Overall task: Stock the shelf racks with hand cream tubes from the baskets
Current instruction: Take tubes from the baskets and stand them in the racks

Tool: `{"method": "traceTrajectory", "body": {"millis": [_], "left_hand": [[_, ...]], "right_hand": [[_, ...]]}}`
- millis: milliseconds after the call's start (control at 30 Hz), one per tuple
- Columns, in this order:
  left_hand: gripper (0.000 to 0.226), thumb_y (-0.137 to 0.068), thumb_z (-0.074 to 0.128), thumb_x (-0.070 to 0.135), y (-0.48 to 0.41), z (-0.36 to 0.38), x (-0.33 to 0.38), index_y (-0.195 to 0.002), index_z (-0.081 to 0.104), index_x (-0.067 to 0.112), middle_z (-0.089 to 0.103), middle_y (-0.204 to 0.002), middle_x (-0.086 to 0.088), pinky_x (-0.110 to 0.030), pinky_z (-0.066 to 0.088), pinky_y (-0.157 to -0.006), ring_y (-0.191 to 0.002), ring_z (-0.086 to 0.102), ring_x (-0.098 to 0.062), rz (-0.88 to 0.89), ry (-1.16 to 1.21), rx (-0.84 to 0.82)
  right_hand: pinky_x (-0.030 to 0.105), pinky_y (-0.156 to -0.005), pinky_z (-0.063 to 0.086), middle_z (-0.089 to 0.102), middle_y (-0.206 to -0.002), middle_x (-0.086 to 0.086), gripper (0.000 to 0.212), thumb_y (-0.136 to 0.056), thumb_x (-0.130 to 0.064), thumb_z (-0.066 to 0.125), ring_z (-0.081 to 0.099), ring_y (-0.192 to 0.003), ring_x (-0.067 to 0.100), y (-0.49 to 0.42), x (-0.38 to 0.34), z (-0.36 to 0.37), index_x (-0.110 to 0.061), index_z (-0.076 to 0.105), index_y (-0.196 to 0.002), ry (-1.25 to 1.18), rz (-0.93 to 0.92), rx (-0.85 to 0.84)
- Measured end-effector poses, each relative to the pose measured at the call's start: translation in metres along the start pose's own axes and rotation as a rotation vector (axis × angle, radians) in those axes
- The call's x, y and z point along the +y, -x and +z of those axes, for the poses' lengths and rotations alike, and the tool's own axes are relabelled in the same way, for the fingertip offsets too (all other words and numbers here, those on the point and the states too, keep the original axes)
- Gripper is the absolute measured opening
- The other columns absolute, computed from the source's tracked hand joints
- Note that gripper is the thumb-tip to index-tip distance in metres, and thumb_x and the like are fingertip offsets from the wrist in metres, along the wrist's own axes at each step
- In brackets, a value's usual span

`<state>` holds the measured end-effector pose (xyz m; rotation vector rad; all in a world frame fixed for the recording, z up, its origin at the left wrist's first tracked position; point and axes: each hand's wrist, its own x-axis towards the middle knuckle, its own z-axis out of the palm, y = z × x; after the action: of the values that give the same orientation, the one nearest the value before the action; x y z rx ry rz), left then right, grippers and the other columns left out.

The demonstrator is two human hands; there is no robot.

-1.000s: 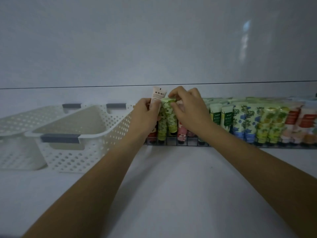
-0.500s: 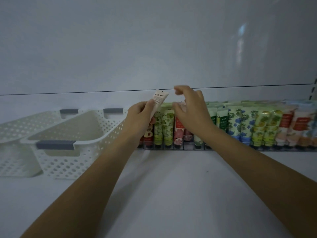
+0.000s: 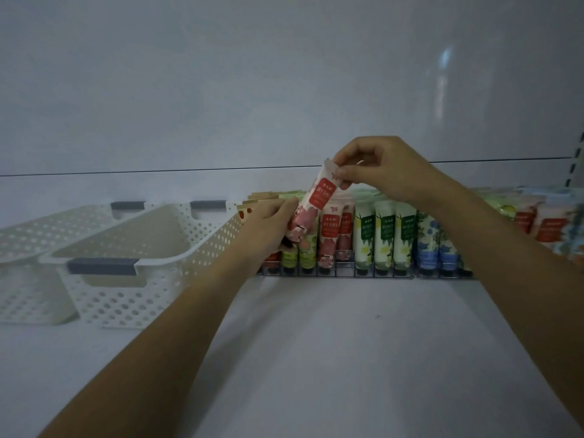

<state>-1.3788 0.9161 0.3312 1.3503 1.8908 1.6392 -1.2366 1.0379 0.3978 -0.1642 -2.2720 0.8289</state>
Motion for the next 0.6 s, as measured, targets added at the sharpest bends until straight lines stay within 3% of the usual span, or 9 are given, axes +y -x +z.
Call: {"method": "traceTrajectory", "body": {"millis": [100, 167, 233, 333, 467, 600], "left_hand": [[0.037, -0.099, 0.036, 0.027, 0.000, 0.002, -0.005, -0.091, 0.060, 0.000, 0.066, -0.081, -0.012, -0.040, 0.056, -0.067, -0.068, 0.066, -0.023, 0.067, -0.278, -0.001], [0.029, -0.098, 0.038, 0.026, 0.000, 0.002, -0.009, -0.087, 0.058, 0.007, 0.068, -0.084, -0.009, -0.025, 0.054, -0.057, -0.065, 0.065, -0.018, 0.099, -0.471, -0.013], [0.022, -0.098, 0.039, 0.024, 0.001, 0.003, -0.012, -0.090, 0.057, 0.013, 0.068, -0.086, -0.005, -0.024, 0.051, -0.059, -0.069, 0.065, -0.018, 0.145, -0.626, -0.027], [0.021, -0.097, 0.042, 0.023, 0.002, 0.003, -0.015, -0.098, 0.059, 0.010, 0.065, -0.085, -0.004, -0.037, 0.054, -0.070, -0.077, 0.064, -0.023, 0.165, -0.713, -0.062], [0.021, -0.096, 0.044, 0.022, 0.003, 0.003, -0.016, -0.099, 0.060, 0.008, 0.061, -0.082, -0.001, -0.033, 0.051, -0.069, -0.076, 0.061, -0.021, 0.209, -0.813, -0.075], [0.021, -0.096, 0.044, 0.022, 0.003, 0.003, -0.017, -0.099, 0.059, 0.009, 0.066, -0.089, -0.004, -0.040, 0.055, -0.073, -0.077, 0.063, -0.022, 0.222, -0.891, -0.065]], "right_hand": [[0.015, -0.076, 0.050, 0.066, -0.080, -0.008, 0.013, -0.085, -0.007, 0.064, 0.062, -0.072, 0.005, 0.000, 0.002, 0.000, -0.020, 0.064, -0.085, 0.064, 0.032, 0.018], [0.012, -0.073, 0.046, 0.063, -0.081, -0.012, 0.012, -0.086, -0.009, 0.062, 0.059, -0.075, -0.001, 0.000, 0.004, 0.000, -0.020, 0.064, -0.088, 0.169, 0.056, -0.008], [0.011, -0.067, 0.040, 0.060, -0.080, -0.016, 0.012, -0.087, -0.010, 0.061, 0.055, -0.076, -0.004, 0.000, 0.008, 0.000, -0.022, 0.065, -0.089, 0.296, 0.072, -0.029], [0.015, -0.064, 0.040, 0.058, -0.079, -0.015, 0.015, -0.088, -0.011, 0.058, 0.055, -0.077, 0.003, 0.000, 0.014, -0.001, -0.025, 0.063, -0.088, 0.471, 0.076, -0.029], [0.030, -0.079, 0.046, 0.061, -0.086, -0.008, 0.016, -0.088, -0.012, 0.054, 0.052, -0.088, 0.009, 0.000, 0.023, 0.002, -0.025, 0.063, -0.091, 0.607, 0.090, -0.007], [0.029, -0.079, 0.043, 0.065, -0.099, 0.000, 0.020, -0.090, -0.013, 0.051, 0.047, -0.092, 0.011, 0.002, 0.030, 0.011, -0.020, 0.065, -0.103, 0.702, 0.080, -0.051]]}}
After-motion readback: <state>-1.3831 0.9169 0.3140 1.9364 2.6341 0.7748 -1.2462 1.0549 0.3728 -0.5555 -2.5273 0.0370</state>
